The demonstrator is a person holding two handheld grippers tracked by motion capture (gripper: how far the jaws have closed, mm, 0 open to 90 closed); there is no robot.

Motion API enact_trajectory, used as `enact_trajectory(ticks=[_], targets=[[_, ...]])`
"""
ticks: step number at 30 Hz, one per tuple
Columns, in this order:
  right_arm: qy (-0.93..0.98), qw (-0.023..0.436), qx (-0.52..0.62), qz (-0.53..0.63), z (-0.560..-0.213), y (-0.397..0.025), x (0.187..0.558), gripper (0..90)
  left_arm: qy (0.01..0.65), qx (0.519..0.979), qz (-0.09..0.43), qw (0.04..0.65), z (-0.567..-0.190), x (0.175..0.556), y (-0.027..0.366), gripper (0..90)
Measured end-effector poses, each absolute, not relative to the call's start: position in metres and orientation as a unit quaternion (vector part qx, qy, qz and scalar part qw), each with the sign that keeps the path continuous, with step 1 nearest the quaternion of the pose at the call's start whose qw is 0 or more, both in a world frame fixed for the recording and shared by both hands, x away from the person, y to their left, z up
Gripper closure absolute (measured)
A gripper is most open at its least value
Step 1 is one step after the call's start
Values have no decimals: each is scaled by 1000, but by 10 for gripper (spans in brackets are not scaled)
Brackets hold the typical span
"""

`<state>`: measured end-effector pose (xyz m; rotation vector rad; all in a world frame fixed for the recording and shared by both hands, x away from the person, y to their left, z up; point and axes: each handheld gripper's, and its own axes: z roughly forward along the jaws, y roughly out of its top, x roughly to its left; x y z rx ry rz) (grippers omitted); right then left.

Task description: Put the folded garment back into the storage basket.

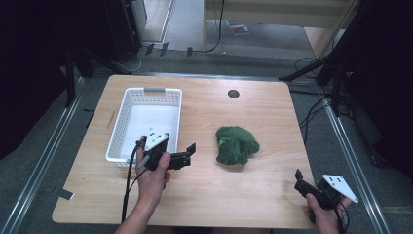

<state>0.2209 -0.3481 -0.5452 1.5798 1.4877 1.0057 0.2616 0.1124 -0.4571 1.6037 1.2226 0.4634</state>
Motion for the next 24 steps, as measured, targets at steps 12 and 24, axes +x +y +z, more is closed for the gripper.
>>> enact_trajectory(ticks=[12, 24], targets=[[579, 366, 614, 393, -545, -348, 221, 52, 495, 687, 165, 507, -462, 278, 60, 0], [577, 364, 614, 396, -545, -348, 221, 52, 495, 714, 127, 478, -480, 297, 15, 0]])
